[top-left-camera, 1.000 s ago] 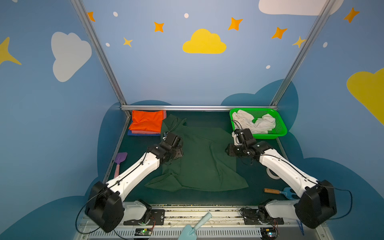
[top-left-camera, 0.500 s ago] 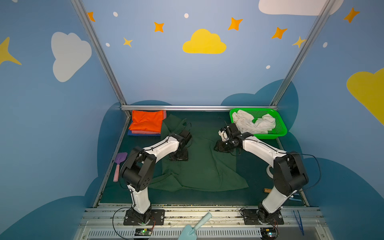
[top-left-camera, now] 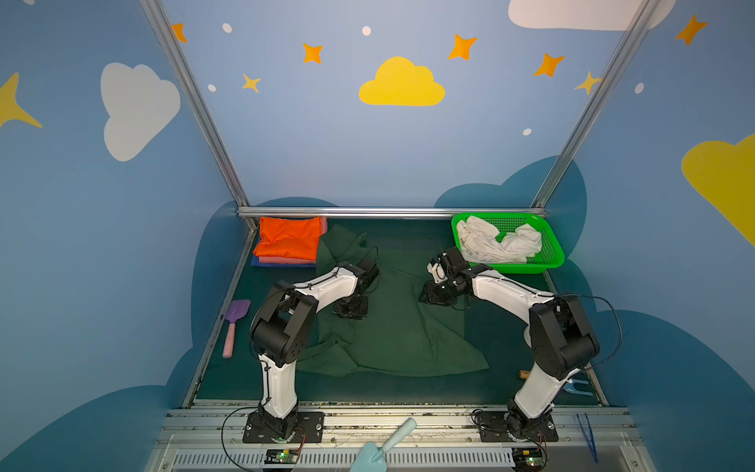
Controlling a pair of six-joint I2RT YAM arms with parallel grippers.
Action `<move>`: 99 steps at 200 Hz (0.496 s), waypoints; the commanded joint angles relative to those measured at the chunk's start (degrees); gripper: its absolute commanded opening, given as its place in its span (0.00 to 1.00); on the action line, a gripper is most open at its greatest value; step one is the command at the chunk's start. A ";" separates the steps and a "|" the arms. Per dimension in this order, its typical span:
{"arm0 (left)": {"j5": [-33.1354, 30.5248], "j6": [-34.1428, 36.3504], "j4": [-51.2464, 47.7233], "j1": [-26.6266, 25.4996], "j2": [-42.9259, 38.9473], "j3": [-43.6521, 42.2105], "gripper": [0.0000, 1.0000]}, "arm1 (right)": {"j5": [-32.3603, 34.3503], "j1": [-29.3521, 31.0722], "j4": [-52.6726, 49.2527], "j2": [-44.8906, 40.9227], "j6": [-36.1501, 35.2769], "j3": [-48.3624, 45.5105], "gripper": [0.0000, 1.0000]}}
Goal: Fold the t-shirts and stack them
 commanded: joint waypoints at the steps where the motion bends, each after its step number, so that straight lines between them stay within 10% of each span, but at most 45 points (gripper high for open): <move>1: -2.83 0.60 -1.41 0.57 -0.12 0.06 0.19 | 0.54 0.32 0.87 1.13 0.56 -1.13 0.41; 21: -3.06 0.29 -0.66 0.75 -1.86 -0.77 0.05 | 0.54 0.33 2.23 0.84 0.99 -2.57 0.40; 99: -6.81 -2.22 -0.03 9.66 -24.14 -9.09 0.05 | 3.31 0.36 3.06 2.74 3.29 -8.66 0.38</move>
